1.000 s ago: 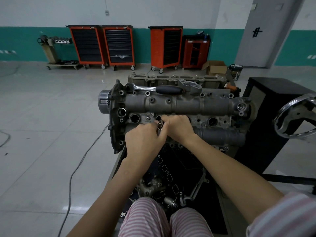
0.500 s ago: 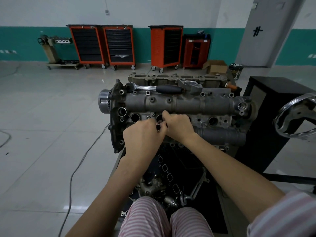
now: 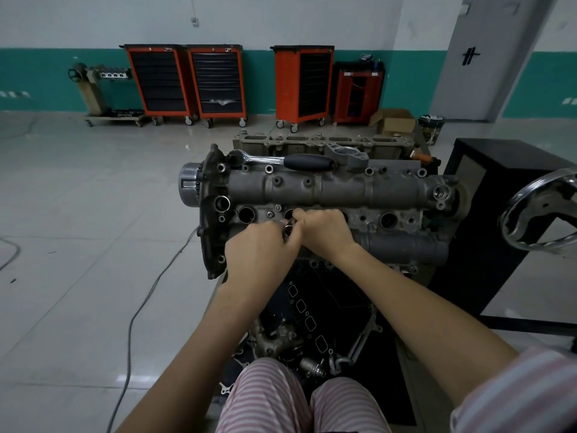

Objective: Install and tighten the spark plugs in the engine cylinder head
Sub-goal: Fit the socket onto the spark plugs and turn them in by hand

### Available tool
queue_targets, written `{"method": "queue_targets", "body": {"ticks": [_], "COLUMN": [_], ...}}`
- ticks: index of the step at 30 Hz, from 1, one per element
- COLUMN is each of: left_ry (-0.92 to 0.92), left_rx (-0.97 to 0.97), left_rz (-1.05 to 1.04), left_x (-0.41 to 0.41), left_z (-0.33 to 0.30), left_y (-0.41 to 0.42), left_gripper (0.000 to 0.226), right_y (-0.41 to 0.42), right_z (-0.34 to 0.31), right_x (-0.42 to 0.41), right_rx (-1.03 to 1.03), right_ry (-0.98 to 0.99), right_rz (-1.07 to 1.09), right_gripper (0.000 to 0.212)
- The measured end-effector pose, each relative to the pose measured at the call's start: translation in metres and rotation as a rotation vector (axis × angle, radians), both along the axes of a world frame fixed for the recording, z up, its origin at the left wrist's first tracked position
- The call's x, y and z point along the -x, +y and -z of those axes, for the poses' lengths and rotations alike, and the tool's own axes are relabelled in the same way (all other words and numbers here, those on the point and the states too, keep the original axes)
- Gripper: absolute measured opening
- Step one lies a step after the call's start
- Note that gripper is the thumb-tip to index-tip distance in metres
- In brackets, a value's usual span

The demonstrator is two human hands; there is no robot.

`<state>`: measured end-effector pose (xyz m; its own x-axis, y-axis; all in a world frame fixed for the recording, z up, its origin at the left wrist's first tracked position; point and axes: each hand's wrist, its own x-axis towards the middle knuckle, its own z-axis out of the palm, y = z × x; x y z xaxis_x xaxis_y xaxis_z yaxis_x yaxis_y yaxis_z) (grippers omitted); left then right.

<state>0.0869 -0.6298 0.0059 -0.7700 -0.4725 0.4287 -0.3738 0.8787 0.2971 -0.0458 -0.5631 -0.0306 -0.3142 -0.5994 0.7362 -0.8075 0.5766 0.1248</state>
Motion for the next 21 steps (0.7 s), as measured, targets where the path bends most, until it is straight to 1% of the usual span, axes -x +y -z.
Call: {"method": "queue_targets", "body": {"ticks": [2, 6, 9, 12, 14, 16, 18, 21], "left_ry": [-0.012, -0.019, -0.039, -0.045, -0.065, -0.084, -0.079, -0.058], "left_rx": [0.038, 0.180, 0.253, 0.217, 0.125, 0.036, 0.070, 0.134], "left_rz": [0.007, -0.010, 0.015, 0.029, 0.019, -0.008, -0.034, -0.059], "left_x": [0.0003, -0.0005, -0.0022, -0.0024, -0.0019, -0.0015, 0.0001, 0.0010], "left_z": [0.0008, 0.0005, 0.0006, 0.0001, -0.0009, -0.0014, -0.0014, -0.0015], "left_y": [0.0037, 0.0034, 0.0014, 0.0017, 0.0013, 0.0022, 0.0040, 0.0064], "left_gripper": [0.048, 0.032, 0.027, 0.030, 0.046, 0.061, 0.061, 0.052], "right_y": [-0.0009, -0.0011, -0.0010, -0.0005, 0.0001, -0.0004, -0.0007, -0.0011], "right_z": [0.0007, -0.0008, -0.0010, -0.0003, 0.0014, 0.0030, 0.0032, 0.0033], "right_x": [0.0007, -0.0002, 0.0003, 0.0008, 0.0021, 0.0032, 0.0033, 0.0033], "right_rx": [0.019, 0.040, 0.025, 0.046, 0.058, 0.059, 0.061, 0.077], "right_ry": [-0.015, -0.066, -0.088, -0.048, -0.019, 0.004, -0.003, -0.012], "right_rz": [-0.009, -0.041, -0.037, -0.052, -0.061, -0.048, -0.039, -0.038], "right_gripper": [0.026, 0.018, 0.028, 0.016, 0.013, 0.016, 0.023, 0.026]}}
